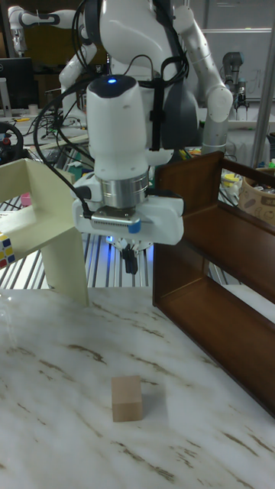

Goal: Put the object on the shelf

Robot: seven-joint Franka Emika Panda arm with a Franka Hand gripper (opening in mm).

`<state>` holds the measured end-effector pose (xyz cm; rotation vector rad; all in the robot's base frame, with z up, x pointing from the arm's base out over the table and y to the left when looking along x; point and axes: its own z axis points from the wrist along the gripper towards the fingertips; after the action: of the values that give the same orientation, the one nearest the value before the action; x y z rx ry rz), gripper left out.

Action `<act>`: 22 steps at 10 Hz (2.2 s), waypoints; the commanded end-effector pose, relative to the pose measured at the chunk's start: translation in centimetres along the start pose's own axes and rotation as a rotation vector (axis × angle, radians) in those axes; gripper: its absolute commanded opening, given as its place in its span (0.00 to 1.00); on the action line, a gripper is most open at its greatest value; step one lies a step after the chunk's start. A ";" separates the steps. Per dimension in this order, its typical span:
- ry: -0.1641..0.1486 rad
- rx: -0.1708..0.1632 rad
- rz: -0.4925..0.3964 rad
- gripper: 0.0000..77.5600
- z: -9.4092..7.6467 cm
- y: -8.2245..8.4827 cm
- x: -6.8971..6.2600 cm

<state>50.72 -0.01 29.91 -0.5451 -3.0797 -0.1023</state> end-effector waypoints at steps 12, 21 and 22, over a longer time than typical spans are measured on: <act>-0.014 0.007 0.020 0.00 -0.5 1.1 -3.9; 0.023 0.045 0.104 0.00 -0.5 1.1 -3.9; 0.025 0.043 0.100 0.00 -0.5 1.1 -3.9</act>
<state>54.66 -0.35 30.21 -0.6876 -3.0134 -0.0422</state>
